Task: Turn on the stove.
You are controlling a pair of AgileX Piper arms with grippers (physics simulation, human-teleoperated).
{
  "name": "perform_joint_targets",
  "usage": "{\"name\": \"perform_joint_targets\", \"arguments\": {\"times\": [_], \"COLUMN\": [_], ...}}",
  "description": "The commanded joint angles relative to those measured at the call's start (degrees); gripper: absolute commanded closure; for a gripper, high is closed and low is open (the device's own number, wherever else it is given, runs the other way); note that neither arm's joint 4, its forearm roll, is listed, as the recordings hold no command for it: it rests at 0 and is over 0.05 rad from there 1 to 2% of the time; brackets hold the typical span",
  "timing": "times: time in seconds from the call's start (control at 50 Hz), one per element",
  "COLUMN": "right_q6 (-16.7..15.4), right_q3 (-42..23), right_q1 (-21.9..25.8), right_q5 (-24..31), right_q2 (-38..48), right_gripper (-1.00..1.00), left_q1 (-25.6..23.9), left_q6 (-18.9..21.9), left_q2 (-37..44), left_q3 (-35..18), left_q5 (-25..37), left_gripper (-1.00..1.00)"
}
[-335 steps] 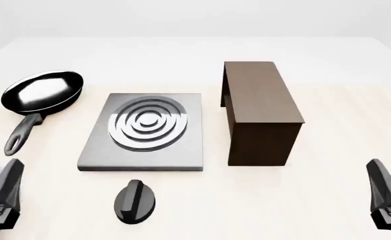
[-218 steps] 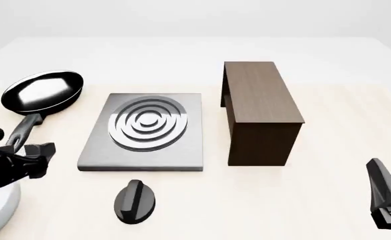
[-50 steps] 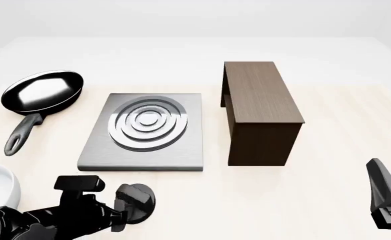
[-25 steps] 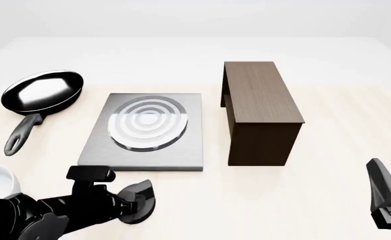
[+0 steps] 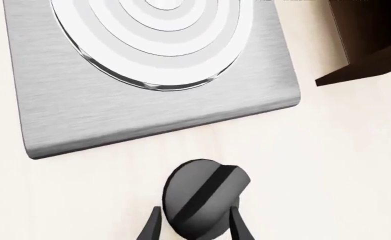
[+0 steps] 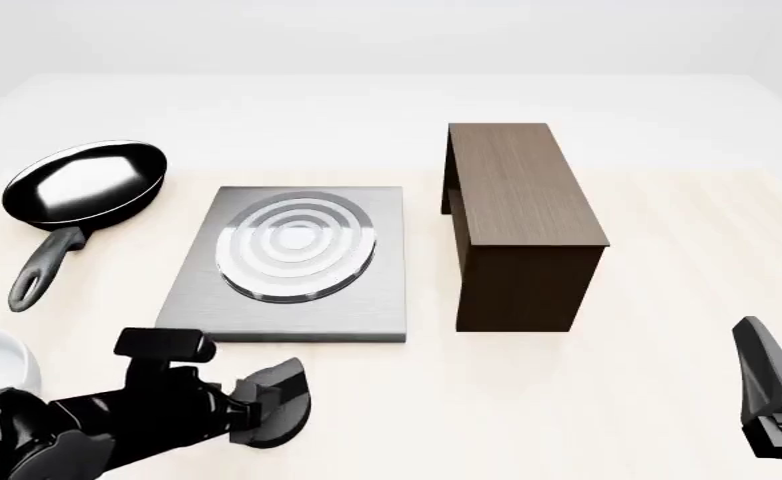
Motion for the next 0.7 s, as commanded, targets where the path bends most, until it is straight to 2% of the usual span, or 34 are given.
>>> {"name": "perform_joint_targets", "arguments": {"times": [0.02,0.36,0.7], "right_q6": [0.1,0.0,0.1], "right_q3": [0.0,0.0,0.0], "right_q1": [0.0,0.0,0.0], "right_q5": [0.0,0.0,0.0], "right_q2": [0.0,0.0,0.0], "right_gripper": [-1.0,-1.0,-1.0], "left_q1": [1.4,2.9,7.4], "left_q6": [0.0,0.9,4.6], "left_q2": [-3.8,-9.2,-20.3], "left_q3": [0.5,1.2,-1.9], "left_q5": [1.8,5.9,17.5], "left_gripper": [-1.0,-1.0,-1.0]}}
